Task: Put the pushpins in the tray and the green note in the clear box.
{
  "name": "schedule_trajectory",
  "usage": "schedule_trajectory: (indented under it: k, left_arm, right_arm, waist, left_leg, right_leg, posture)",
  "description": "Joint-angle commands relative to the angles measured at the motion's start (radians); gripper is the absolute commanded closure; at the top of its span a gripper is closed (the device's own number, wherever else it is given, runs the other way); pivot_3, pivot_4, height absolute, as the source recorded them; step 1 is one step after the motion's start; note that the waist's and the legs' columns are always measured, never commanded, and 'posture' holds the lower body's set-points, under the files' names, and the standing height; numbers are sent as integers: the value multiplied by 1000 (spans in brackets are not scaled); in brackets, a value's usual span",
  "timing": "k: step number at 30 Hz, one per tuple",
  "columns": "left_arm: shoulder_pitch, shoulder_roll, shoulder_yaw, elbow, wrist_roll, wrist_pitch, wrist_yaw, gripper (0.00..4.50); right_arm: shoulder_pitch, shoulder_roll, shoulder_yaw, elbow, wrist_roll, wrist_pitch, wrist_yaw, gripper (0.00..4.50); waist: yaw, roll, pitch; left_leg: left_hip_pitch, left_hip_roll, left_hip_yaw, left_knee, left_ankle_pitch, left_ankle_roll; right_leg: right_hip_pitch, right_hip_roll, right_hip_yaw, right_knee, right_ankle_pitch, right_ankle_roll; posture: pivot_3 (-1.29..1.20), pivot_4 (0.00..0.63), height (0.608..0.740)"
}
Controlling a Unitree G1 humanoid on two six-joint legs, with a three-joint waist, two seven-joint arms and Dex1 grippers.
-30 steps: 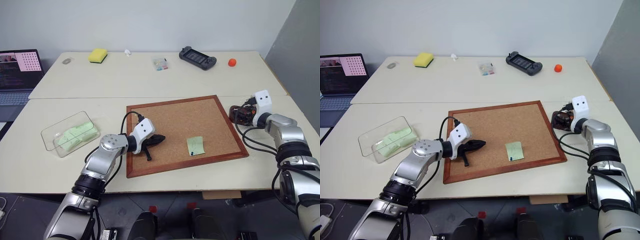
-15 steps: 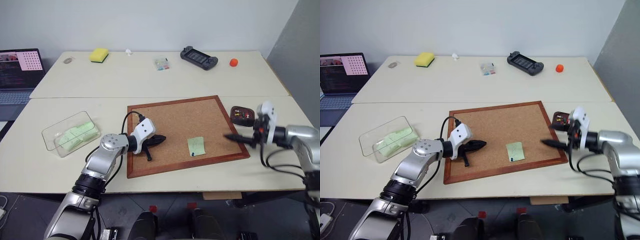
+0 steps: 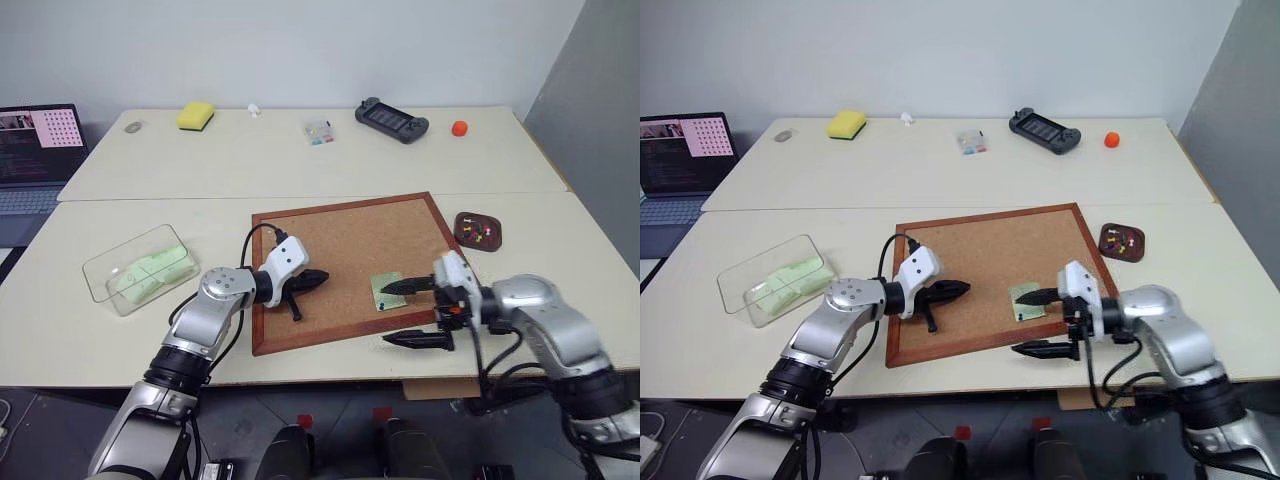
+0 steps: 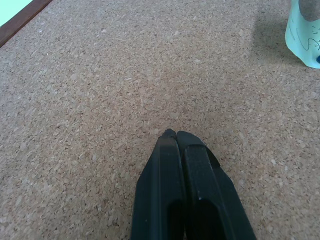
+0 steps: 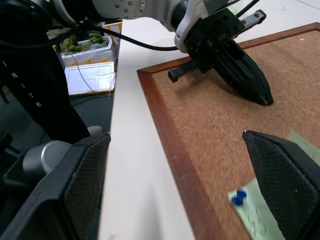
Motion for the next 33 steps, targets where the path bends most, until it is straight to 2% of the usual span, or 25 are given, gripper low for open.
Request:
schedule_trajectory:
  k: [1, 7, 10, 13, 22, 27, 30, 33]
  left_arm:
    - [30, 14, -25, 16, 31, 29, -8, 4500]
    - [43, 24, -18, 5, 31, 32, -3, 4500]
    - [47, 25, -18, -1, 30, 34, -2, 4500]
    - [47, 26, -19, -3, 29, 35, -3, 4500]
    - [43, 20, -26, -5, 30, 38, -5, 4500]
    - [41, 22, -25, -5, 29, 38, -8, 4500]
    - [41, 25, -23, -7, 28, 40, -9, 4500]
    - [41, 26, -23, -8, 29, 39, -10, 4500]
  right_arm:
    - [-45, 39, 17, 92, -40, -73, -5, 6]
    - [-70, 73, 20, 219, -70, -143, 9, 6]
    - [-87, 91, 17, 266, -79, -158, 8, 464]
    - [-96, 102, 13, 291, -82, -169, 5, 1206]
    - [-117, 119, -13, 332, -77, -164, -19, 2848]
    - [-105, 104, -1, 336, -102, -218, 0, 3997]
    - [-90, 87, 9, 326, -113, -241, 23, 4460]
    - [-88, 89, 6, 330, -114, -242, 24, 4460]
  waist:
    - [0, 0, 0]
    - [0, 0, 0]
    - [-2, 0, 0]
    - [-3, 0, 0]
    - [-3, 0, 0]
    - [-3, 0, 0]
    - [-3, 0, 0]
    - [-3, 0, 0]
  left_leg:
    - [0, 0, 0, 0, 0, 0]
    - [0, 0, -1, -1, 0, 0]
    - [0, 0, 0, -1, 0, 0]
    - [0, 0, 0, -1, 0, 0]
    - [0, 0, 0, -1, 0, 0]
    - [0, 0, 0, -1, 0, 0]
    - [0, 0, 0, -1, 0, 0]
    - [0, 0, 0, -1, 0, 0]
  right_leg:
    - [0, 0, 0, 0, 0, 0]
    - [0, 0, -1, 0, 1, -1]
    - [0, 0, 0, 0, 1, -1]
    - [0, 1, 0, 0, 1, -1]
    - [0, 1, 0, 0, 1, -1]
    - [-1, 1, 0, 0, 1, -1]
    - [-1, 1, 0, 0, 1, -1]
    - [-1, 1, 0, 0, 1, -1]
  posture:
    - [0, 150, 740]
    - [0, 150, 740]
    - [0, 150, 740]
    - [0, 150, 740]
    - [0, 150, 740]
    - [0, 150, 740]
    - [0, 150, 740]
    - [0, 150, 740]
